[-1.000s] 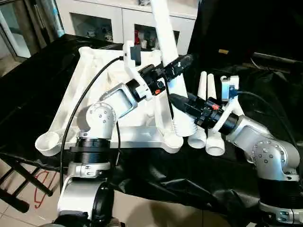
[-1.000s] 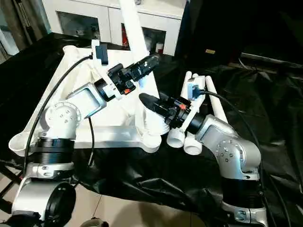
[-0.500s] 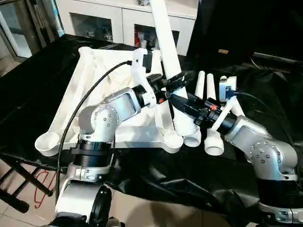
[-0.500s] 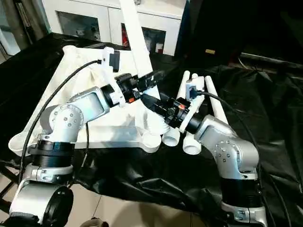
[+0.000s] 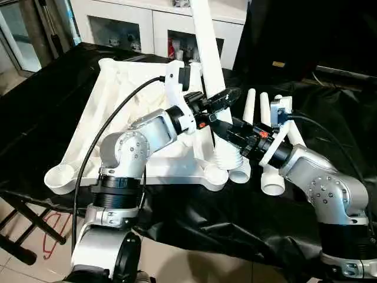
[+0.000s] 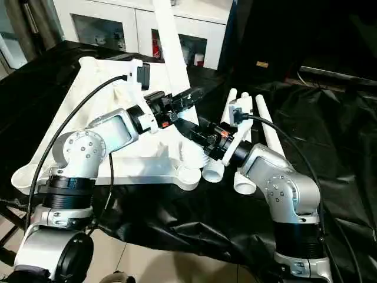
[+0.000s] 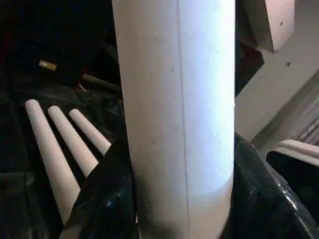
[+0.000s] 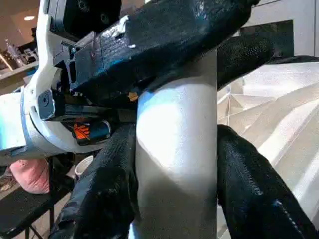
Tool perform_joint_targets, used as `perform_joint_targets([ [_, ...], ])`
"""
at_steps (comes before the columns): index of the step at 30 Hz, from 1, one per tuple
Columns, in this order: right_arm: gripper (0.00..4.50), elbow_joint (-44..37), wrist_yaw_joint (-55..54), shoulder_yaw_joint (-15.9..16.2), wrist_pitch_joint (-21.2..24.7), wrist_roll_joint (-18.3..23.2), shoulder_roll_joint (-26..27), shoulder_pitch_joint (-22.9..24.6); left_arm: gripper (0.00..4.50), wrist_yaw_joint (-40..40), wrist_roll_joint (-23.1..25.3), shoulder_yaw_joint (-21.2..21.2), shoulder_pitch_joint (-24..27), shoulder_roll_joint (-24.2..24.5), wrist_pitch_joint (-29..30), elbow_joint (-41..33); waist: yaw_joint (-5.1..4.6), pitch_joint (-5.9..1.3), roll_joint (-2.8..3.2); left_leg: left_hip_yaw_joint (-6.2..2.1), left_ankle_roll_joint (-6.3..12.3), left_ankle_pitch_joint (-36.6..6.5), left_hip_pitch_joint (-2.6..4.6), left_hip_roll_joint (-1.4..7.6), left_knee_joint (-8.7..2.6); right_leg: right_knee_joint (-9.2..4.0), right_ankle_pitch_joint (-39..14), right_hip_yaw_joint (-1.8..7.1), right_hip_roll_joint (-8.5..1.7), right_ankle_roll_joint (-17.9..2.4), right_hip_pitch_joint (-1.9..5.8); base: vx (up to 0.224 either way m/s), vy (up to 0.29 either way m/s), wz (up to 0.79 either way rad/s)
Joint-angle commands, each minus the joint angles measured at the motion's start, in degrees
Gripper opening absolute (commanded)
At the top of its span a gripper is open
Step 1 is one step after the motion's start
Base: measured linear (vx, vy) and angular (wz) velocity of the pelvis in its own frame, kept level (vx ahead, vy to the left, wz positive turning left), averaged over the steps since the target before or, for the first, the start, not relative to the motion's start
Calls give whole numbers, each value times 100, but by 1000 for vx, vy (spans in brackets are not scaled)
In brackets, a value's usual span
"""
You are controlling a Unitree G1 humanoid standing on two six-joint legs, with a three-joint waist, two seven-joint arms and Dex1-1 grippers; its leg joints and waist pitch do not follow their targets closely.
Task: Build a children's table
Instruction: Pick table leg
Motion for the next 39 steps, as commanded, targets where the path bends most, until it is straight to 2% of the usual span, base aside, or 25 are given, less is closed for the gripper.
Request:
perform_joint_targets([
  [1, 261, -2, 61, -70, 66, 57, -132, -18, 200, -247, 294, -187, -83, 253, -192, -72, 2, -387, 51, -103, 29, -506, 137, 278, -366, -456, 355, 260, -446, -1173, 287, 0, 0, 0],
  [2, 263, -2, 61, -70, 66, 57, -132, -18, 200, -247, 294, -187, -83, 253, -192, -72, 0, -385, 48, -103, 2, -545, 138, 278, -370, -456, 311, 261, -443, -1144, 290, 0, 0, 0],
  [4, 270, 54, 132, -14, 142, -20, -299, -100, 199, -500, 477, -443, -111, 436, -289, -52, 0, -386, 103, -113, -49, -548, 135, 280, -371, -446, 341, 261, -446, -1119, 290, 0, 0, 0],
  [6, 271, 75, 214, 1, 284, 9, -425, -157, 198, -631, 570, -569, -139, 531, -346, -33, -9, -385, 87, -115, -63, -546, 136, 268, -374, -454, 374, 257, -428, -1126, 300, 0, 0, 0],
  [7, 271, 98, 330, 6, 511, 103, -580, -224, 197, -828, 617, -697, -170, 627, -369, -25, -7, -388, 93, -109, -49, -513, 133, 265, -365, -443, 446, 263, -434, -1147, 305, 0, 0, 0],
  [9, 271, 122, 533, 1, 841, 325, -785, -308, 196, -1136, 579, -828, -196, 730, -380, -51, 16, -399, 108, -104, -4, -421, 137, 264, -349, -418, 639, 263, -433, -1244, 312, 0, 0, 0],
  [14, 271, 133, 1052, 138, 1274, 634, -1137, -403, 196, -2038, 392, -1133, -162, 951, -388, -293, 35, -400, 85, -94, 87, -360, 123, 267, -339, -402, 719, 256, -449, -1387, 327, 0, 0, 0],
  [19, 271, -6, 1661, 555, 1188, 478, -1490, -348, 196, -2409, 114, -1063, -182, 902, -347, -411, 36, -382, 78, -85, 110, -437, 114, 276, -330, -414, 518, 258, -469, -1464, 323, 0, 0, 0],
  [21, 271, -15, 1733, 613, 1210, 480, -1527, -337, 196, -2463, 6, -1011, -185, 869, -312, -449, 31, -387, 51, -83, 130, -420, 115, 280, -324, -412, 508, 259, -468, -1488, 321, 0, 0, 0],
  [22, 271, -11, 1760, 637, 1228, 489, -1549, -340, 196, -2515, -31, -994, -189, 861, -306, -453, 38, -390, 63, -83, 140, -405, 120, 277, -321, -407, 486, 254, -466, -1508, 318, 0, 0, 0],
  [24, 271, 8, 1828, 673, 1276, 534, -1568, -365, 196, -2839, -153, -1039, -114, 920, -345, -612, 38, -390, 32, -78, 180, -379, 115, 278, -320, -408, 472, 257, -462, -1500, 318, 0, 0, 0],
  [28, 271, 27, 1921, 730, 1275, 575, -1590, -398, 195, -3181, -222, -1152, -2, 1027, -332, -826, 40, -394, 40, -77, 248, -280, 118, 281, -313, -389, 533, 256, -463, -1500, 307, 0, 0, 0],
  [34, 271, 59, 2130, 848, 1182, 524, -1634, -443, 195, -3299, -253, -1213, 30, 1069, -274, -837, 60, -393, 58, -77, 167, -362, 133, 287, -314, -397, 386, 257, -459, -1482, 294, 0, 0, 0],
  [36, 242, 49, 2158, 874, 1145, 494, -1633, -439, 195, -3222, -262, -1163, 13, 1011, -228, -788, 73, -396, 61, -76, 164, -352, 129, 284, -311, -389, 424, 255, -459, -1490, 298, 0, 0, 0],
  [39, 229, 37, 2184, 954, 1057, 427, -1652, -423, 195, -3159, -216, -1146, -9, 970, -227, -712, 79, -404, 57, -80, 184, -292, 122, 283, -305, -377, 554, 252, -459, -1490, 303, 0, 0, 0],
])
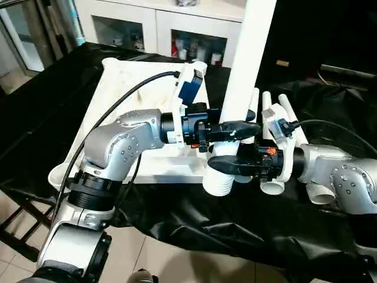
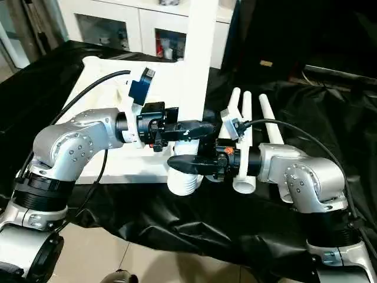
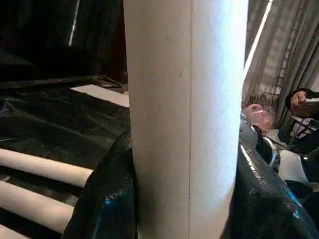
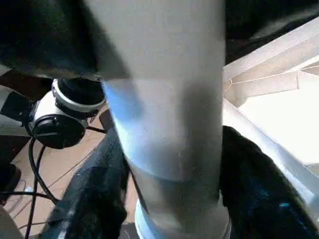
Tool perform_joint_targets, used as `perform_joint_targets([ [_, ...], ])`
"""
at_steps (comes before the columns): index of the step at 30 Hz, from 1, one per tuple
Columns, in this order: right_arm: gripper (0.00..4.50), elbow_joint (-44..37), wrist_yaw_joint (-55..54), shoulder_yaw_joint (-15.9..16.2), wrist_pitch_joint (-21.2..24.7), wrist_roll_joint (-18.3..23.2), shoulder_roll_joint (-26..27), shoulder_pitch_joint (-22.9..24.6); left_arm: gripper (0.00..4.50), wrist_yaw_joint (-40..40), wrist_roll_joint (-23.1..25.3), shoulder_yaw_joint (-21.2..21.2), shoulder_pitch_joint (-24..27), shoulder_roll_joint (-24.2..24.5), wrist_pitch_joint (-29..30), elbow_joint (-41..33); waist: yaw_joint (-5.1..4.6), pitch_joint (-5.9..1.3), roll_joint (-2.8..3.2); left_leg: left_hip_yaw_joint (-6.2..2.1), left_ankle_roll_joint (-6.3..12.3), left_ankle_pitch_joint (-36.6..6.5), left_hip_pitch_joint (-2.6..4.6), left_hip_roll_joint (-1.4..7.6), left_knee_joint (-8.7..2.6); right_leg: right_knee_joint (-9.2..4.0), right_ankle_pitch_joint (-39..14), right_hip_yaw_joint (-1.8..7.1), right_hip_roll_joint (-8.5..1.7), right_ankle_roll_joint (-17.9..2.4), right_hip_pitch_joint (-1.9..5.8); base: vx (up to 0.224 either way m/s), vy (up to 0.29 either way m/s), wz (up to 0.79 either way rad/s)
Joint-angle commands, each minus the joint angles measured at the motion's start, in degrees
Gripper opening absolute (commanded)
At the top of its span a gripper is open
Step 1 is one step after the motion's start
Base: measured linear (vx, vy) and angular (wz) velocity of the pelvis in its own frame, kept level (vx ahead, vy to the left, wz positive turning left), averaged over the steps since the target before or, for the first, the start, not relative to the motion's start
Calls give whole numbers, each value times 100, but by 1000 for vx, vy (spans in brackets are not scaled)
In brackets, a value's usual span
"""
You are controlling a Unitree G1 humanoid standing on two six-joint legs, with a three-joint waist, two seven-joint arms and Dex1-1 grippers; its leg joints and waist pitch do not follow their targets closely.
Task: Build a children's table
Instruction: Pick table leg
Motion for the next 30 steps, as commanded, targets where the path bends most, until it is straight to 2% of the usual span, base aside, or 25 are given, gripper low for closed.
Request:
perform_joint_targets([
  [1, 229, 62, -55, 79, -60, -176, -85, -42, 195, -17, -87, 0, -56, -105, 24, -92, 6, -439, -6, -79, 175, -305, 123, 279, -315, -387, 540, 254, -459, -1488, 306, 0, 0, 0],
  [2, 266, 68, -50, 86, -74, -184, -83, -37, 195, -14, -91, 6, -57, -109, 30, -84, 6, -439, -10, -78, 178, -302, 116, 274, -313, -388, 543, 254, -458, -1489, 310, 0, 0, 0],
  [4, 276, 87, -67, 104, -125, -220, -78, -30, 195, -17, -104, 19, -61, -116, 44, -70, 2, -441, -4, -81, 180, -310, 121, 280, -315, -384, 530, 251, -455, -1496, 307, 0, 0, 0],
  [5, 237, 99, -83, 111, -150, -241, -74, -30, 195, -20, -109, 24, -62, -116, 49, -62, 4, -444, -1, -83, 185, -279, 121, 281, -313, -380, 572, 248, -453, -1505, 307, 0, 0, 0],
  [8, 243, 134, -103, 106, -182, -284, -46, -30, 195, -5, -121, 41, -65, -122, 51, -45, 5, -446, 1, -81, 204, -294, 122, 274, -306, -380, 593, 250, -450, -1505, 307, 0, 0, 0],
  [11, 210, 161, -121, 121, -238, -317, -40, -27, 195, 27, -104, 47, -60, -139, 39, -37, 6, -448, 2, -82, 205, -286, 118, 275, -306, -381, 602, 250, -452, -1512, 311, 0, 0, 0],
  [21, 194, 185, -167, 90, -294, -321, -4, -15, 193, -51, -65, 12, -18, -133, -30, -65, 8, -453, 3, -83, 231, -290, 125, 279, -301, -376, 606, 247, -457, -1533, 312, 0, 0, 0],
  [22, 194, 190, -197, 73, -329, -333, 11, -8, 193, -56, -60, -2, 11, -128, -52, -102, 5, -453, -21, -81, 229, -287, 123, 281, -303, -375, 607, 247, -452, -1527, 314, 0, 0, 0],
  [25, 193, 176, -289, 33, -380, -352, 60, 23, 193, 121, 143, -65, 59, -128, -188, -109, 4, -455, -12, -80, 237, -257, 123, 279, -299, -370, 622, 247, -454, -1514, 313, 0, 0, 0],
  [26, 193, 156, -410, -11, -422, -365, 131, 62, 228, 522, 371, 4, 81, -248, -424, -44, 2, -454, 8, -86, 232, -251, 117, 284, -299, -372, 646, 250, -458, -1514, 310, 0, 0, 0],
  [27, 193, 142, -449, -25, -440, -368, 158, 79, 249, 717, 361, 112, 67, -343, -436, 2, 7, -457, -3, -82, 216, -283, 123, 286, -294, -377, 649, 249, -461, -1515, 313, 0, 0, 0],
  [29, 192, 112, -557, -61, -478, -370, 239, 121, 274, 1215, 366, 367, 9, -527, -452, 78, -2, -456, 2, -83, 204, -275, 121, 289, -295, -374, 703, 249, -455, -1547, 313, 0, 0, 0],
  [30, 190, 112, -557, -61, -478, -370, 239, 121, 279, 1215, 366, 367, 9, -527, -452, 78, 9, -462, 3, -89, 199, -282, 121, 292, -292, -373, 707, 245, -468, -1566, 323, 0, 0, 0],
])
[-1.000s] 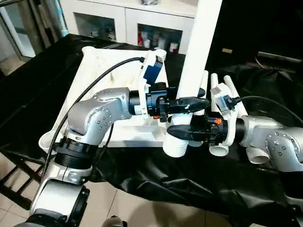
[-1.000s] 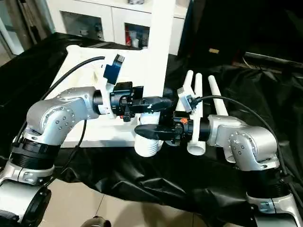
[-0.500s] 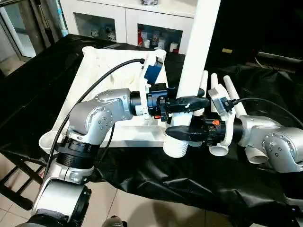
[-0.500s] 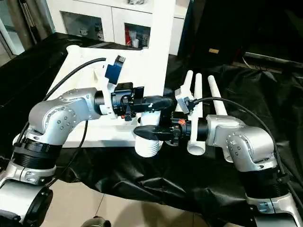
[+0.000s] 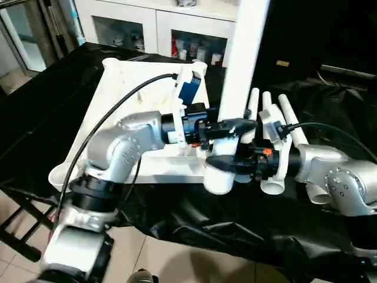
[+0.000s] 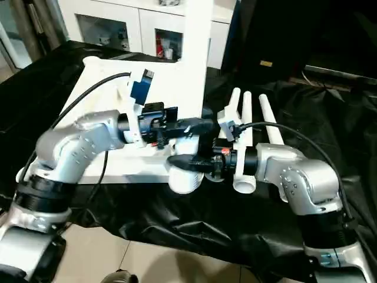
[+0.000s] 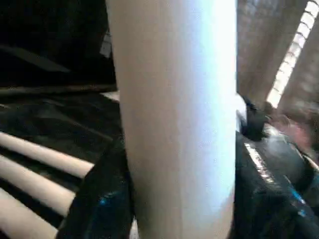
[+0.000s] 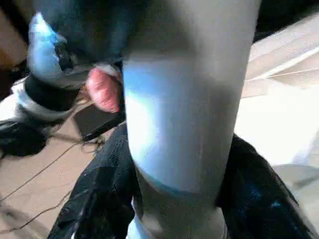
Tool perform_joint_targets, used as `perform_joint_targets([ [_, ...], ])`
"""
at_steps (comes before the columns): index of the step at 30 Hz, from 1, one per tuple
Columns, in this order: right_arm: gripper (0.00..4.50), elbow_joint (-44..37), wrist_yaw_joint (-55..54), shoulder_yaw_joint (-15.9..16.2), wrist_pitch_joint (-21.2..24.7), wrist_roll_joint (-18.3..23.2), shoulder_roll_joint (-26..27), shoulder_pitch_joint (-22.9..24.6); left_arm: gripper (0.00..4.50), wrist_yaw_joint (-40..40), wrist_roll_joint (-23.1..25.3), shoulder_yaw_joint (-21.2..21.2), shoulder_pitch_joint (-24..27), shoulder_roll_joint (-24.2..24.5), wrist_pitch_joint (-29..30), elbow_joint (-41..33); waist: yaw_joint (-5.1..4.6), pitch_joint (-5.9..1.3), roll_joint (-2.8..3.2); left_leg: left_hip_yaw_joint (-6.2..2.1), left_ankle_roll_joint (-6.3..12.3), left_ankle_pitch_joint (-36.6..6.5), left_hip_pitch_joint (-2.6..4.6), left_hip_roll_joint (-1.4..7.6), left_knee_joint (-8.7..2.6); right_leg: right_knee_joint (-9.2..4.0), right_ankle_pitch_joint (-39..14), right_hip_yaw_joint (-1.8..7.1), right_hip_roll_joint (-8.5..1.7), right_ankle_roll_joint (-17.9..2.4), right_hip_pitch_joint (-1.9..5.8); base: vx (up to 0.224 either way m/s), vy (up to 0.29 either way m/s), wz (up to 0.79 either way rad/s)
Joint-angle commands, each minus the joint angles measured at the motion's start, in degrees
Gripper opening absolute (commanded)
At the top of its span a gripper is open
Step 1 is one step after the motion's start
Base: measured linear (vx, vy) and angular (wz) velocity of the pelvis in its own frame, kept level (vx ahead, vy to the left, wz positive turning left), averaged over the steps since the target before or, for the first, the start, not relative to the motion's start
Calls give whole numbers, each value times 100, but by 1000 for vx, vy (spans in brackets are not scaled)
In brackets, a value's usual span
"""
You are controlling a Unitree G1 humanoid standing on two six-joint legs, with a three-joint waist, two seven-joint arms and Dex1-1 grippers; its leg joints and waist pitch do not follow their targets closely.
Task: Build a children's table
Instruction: Pick table leg
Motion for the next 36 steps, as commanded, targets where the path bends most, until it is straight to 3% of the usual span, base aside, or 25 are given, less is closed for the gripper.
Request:
perform_joint_targets([
  [1, 190, 11, -111, -84, -36, -10, 19, 46, 281, 395, 103, 152, -161, -87, -130, 17, 2, -461, -9, -87, 207, -311, 121, 287, -302, -380, 675, 249, -465, -1558, 323, 0, 0, 0],
  [8, 189, 37, -252, -85, -138, -71, 128, 60, 281, 781, 9, 468, -238, -263, -170, 137, -11, -456, -7, -88, 202, -320, 123, 279, -298, -389, 584, 251, -453, -1474, 311, 0, 0, 0],
  [9, 189, 47, -283, -90, -162, -98, 150, 56, 264, 871, 15, 480, -241, -290, -114, 137, -10, -454, -9, -89, 206, -314, 122, 278, -300, -388, 591, 250, -448, -1473, 312, 0, 0, 0],
  [20, 189, 109, -431, -54, -290, -215, 264, 29, 194, 1149, 307, 221, -210, -337, -162, 3, -3, -454, -14, -88, 215, -294, 118, 276, -301, -391, 596, 250, -453, -1437, 314, 0, 0, 0],
  [25, 189, 156, -486, -26, -402, -320, 291, 3, 188, 1157, 355, 198, -254, -314, -254, 34, -8, -456, -20, -87, 219, -294, 116, 275, -301, -387, 621, 249, -452, -1434, 315, 0, 0, 0],
  [26, 245, 201, -516, -26, -431, -362, 309, -18, 185, 1118, 389, 164, -253, -293, -278, 29, -8, -454, -20, -87, 219, -300, 115, 273, -301, -389, 613, 249, -451, -1428, 314, 0, 0, 0],
  [27, 259, 214, -523, -28, -429, -367, 312, -24, 185, 1107, 397, 154, -250, -287, -282, 25, -7, -455, -16, -88, 225, -293, 118, 273, -302, -388, 613, 249, -452, -1427, 312, 0, 0, 0],
  [31, 279, 289, -560, -44, -432, -393, 332, -87, 185, 949, 449, 14, -196, -217, -308, -22, -13, -456, -3, -92, 215, -304, 126, 280, -305, -386, 612, 249, -446, -1402, 305, 0, 0, 0],
  [32, 301, 298, -543, -32, -430, -399, 323, -104, 185, 855, 460, -52, -187, -180, -320, -26, -9, -455, -3, -91, 200, -312, 125, 276, -307, -388, 602, 250, -449, -1402, 306, 0, 0, 0],
  [36, 304, 293, -418, 8, -389, -385, 279, -117, 184, 736, 460, -126, -186, -140, -326, -42, -11, -456, 0, -88, 196, -319, 125, 275, -305, -383, 658, 250, -446, -1425, 307, 0, 0, 0],
])
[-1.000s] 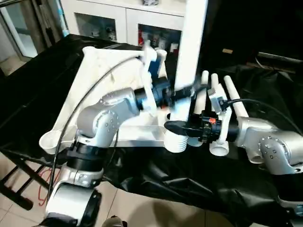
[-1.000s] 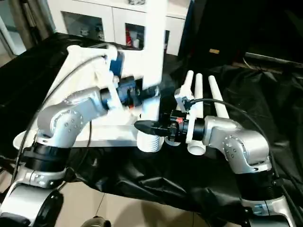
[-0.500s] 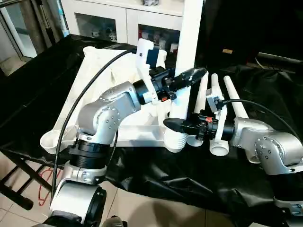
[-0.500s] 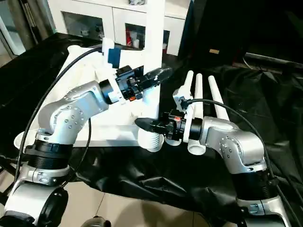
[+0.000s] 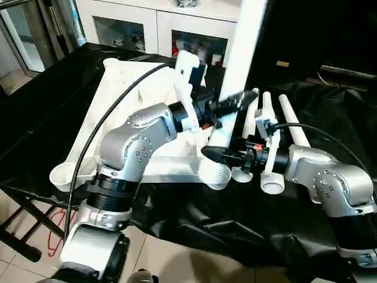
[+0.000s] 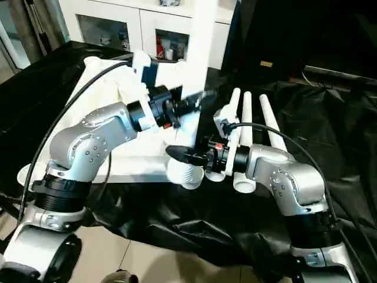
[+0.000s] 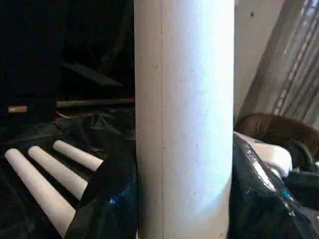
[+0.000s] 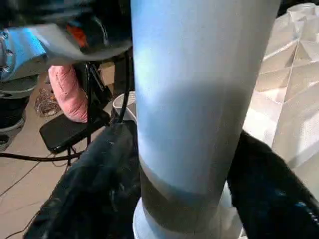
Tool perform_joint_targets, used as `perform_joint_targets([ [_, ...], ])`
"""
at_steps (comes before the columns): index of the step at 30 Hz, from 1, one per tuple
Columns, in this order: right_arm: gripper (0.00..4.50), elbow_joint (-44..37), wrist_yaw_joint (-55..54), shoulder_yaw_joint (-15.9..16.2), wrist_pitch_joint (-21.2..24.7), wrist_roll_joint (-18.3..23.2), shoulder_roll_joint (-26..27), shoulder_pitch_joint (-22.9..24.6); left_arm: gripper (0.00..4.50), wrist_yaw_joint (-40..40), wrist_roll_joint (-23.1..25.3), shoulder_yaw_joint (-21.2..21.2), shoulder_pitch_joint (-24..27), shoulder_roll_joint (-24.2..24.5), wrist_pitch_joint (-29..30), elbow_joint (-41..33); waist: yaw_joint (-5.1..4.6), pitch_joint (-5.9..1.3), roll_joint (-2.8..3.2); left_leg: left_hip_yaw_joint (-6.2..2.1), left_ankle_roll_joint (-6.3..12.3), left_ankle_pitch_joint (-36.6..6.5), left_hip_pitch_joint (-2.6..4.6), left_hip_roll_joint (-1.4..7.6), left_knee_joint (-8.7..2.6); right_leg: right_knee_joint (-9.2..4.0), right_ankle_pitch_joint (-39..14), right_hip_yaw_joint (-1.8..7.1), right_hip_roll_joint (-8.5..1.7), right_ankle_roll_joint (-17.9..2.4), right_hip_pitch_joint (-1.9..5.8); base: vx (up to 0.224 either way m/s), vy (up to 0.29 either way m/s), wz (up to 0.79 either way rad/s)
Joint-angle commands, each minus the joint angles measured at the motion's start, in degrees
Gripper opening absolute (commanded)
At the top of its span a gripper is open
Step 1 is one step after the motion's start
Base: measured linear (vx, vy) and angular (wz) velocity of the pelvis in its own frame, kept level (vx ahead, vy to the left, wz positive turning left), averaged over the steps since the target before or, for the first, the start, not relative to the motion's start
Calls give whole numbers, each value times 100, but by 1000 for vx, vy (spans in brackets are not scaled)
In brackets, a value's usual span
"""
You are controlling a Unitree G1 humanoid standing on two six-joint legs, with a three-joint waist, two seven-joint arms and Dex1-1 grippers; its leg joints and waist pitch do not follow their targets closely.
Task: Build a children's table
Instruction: Pick table leg
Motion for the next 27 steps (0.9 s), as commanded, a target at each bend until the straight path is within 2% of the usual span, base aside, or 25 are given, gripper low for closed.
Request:
perform_joint_targets([
  [1, 304, 6, 87, 1, 20, -7, -82, -99, 184, -99, 22, -91, -22, 6, -65, -79, 1, -454, -11, -86, 187, -341, 125, 274, -307, -383, 625, 249, -450, -1438, 310, 0, 0, 0],
  [11, 304, 88, 225, 163, 100, -63, -150, -80, 184, -200, -128, 22, -89, -36, -10, -77, 2, -455, -6, -88, 184, -346, 118, 274, -306, -384, 615, 245, -457, -1475, 313, 0, 0, 0],
  [23, 304, 307, 235, 150, 44, -78, -67, -204, 184, -250, -167, 60, -142, -32, -6, -19, 2, -457, -1, -87, 175, -364, 125, 277, -305, -385, 586, 244, -453, -1493, 309, 0, 0, 0],
  [25, 276, 316, 252, 145, 45, -71, -65, -215, 184, -250, -170, 61, -147, -31, -8, -9, 4, -457, 0, -86, 176, -351, 121, 273, -303, -383, 617, 248, -452, -1493, 314, 0, 0, 0],
  [27, 269, 331, 270, 142, 44, -72, -63, -230, 184, -253, -171, 70, -155, -35, -8, 3, 2, -457, 4, -90, 187, -344, 124, 276, -307, -378, 651, 243, -451, -1491, 311, 0, 0, 0],
])
